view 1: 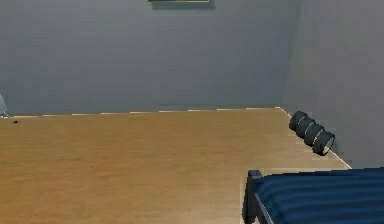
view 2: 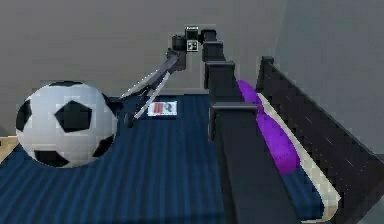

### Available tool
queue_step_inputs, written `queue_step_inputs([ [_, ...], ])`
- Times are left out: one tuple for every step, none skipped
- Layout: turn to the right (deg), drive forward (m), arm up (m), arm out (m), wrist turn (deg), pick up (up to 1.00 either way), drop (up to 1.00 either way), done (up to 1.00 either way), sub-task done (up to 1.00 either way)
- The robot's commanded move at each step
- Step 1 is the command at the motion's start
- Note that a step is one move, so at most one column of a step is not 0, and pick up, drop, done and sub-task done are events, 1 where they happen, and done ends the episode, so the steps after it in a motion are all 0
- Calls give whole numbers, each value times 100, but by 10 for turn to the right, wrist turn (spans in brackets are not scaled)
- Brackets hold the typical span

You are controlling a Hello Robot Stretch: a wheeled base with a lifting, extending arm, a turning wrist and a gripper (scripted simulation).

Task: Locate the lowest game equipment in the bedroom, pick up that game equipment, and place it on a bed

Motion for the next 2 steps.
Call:
queue_step_inputs([
  [0,0,0,0,450,0,0,0,0],
  [0,0,0,0,240,0,0,0,0],
])
